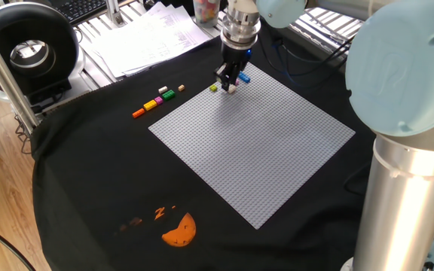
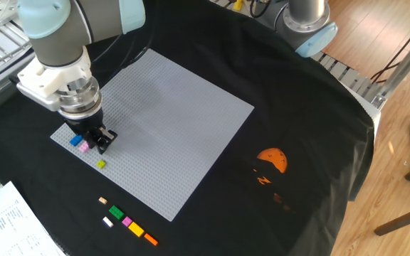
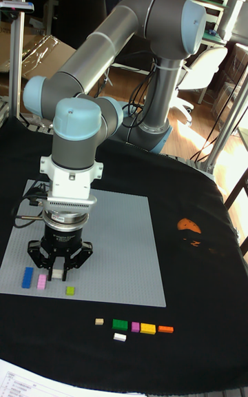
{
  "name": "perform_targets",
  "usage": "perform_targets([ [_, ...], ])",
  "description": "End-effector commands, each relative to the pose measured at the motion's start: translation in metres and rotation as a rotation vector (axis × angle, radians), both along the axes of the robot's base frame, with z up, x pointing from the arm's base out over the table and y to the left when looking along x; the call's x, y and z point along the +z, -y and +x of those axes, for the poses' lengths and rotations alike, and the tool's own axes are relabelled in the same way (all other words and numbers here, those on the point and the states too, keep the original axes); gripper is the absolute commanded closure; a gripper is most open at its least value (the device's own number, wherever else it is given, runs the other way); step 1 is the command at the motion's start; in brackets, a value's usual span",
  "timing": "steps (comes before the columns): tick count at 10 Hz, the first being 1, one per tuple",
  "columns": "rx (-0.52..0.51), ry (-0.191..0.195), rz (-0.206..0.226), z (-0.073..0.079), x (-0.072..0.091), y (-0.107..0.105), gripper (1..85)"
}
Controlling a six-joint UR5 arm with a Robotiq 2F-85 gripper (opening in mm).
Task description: Build with small Lego blocks
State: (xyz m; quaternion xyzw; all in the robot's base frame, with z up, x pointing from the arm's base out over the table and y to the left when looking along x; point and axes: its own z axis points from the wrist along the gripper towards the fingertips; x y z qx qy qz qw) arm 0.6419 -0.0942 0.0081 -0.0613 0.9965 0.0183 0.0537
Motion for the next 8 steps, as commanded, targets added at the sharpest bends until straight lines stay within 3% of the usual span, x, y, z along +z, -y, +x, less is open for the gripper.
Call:
perform_targets([
  [1,-0.039,-0.002,0.012,0.0,0.002,-0.001,54.7],
  [3,-0.069,-0.007,0.025,-0.001,0.002,-0.003,56.7],
  [8,-0.08,0.027,0.061,0.007,-0.001,-0.015,56.7],
])
